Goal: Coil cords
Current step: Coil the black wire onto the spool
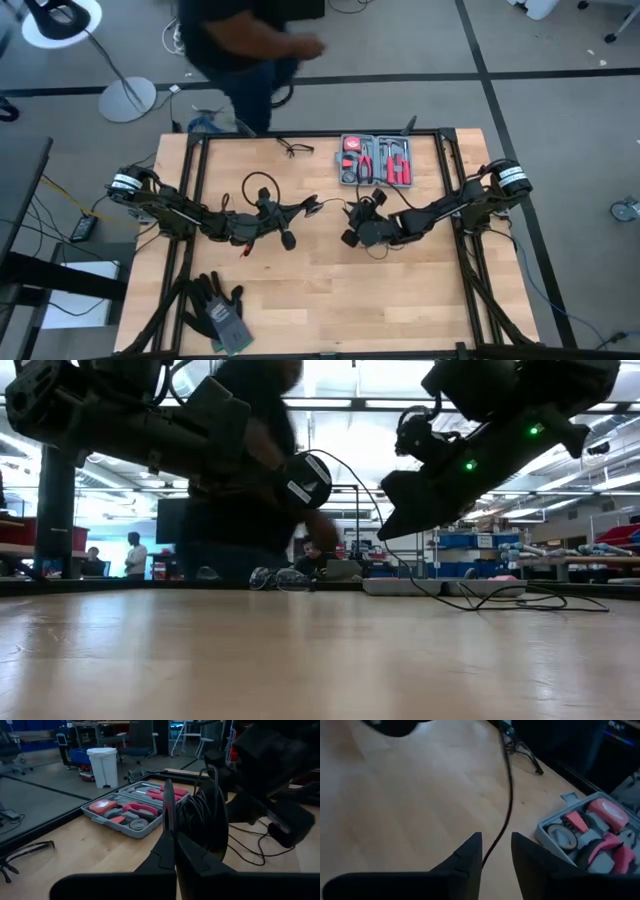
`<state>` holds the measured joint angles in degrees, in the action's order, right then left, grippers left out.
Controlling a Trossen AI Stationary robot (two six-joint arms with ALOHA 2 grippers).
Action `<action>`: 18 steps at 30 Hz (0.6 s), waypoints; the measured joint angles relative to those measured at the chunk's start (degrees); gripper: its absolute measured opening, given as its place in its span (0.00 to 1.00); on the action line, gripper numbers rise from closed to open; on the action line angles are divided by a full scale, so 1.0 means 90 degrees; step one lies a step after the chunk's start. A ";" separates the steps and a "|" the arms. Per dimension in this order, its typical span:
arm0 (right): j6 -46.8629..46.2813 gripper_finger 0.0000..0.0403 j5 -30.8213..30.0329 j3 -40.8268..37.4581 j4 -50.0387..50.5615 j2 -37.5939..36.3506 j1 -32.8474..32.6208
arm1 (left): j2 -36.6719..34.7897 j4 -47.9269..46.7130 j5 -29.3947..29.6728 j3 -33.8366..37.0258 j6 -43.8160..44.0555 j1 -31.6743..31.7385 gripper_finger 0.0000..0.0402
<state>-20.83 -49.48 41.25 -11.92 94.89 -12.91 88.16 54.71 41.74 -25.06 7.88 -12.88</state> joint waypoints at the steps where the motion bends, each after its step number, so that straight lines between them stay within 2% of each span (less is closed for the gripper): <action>1: -0.0031 0.24 0.0087 0.0000 -0.0002 0.0000 0.0044 | 0.0000 0.0021 -0.0002 0.0000 0.0000 0.0000 0.00; 4: -0.0033 0.17 0.0355 0.0000 0.0000 0.0000 0.0157 | 0.0000 0.0111 -0.0040 0.0000 0.0002 0.0000 0.00; 8: 0.0012 0.02 0.0389 -0.0004 -0.0078 0.0073 0.0210 | 0.0001 0.0257 -0.0273 0.0000 -0.0005 0.0000 0.00; 11: 0.0045 0.01 0.0576 0.0004 -0.0815 0.0314 0.0303 | 0.0000 0.0411 -0.0299 0.0002 -0.0005 0.0000 0.00; 14: 0.0151 0.01 0.1203 0.0072 -0.1792 0.0870 0.0442 | 0.0002 0.0731 -0.0304 0.0005 -0.0007 0.0002 0.00; 18: 0.0177 0.00 0.1519 0.0572 -0.2144 0.1710 0.0462 | 0.0006 0.0859 -0.0300 0.0011 -0.0015 0.0049 0.00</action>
<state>-19.24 -35.81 46.40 -31.22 110.28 -8.75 88.21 62.43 39.04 -24.96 7.75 -12.44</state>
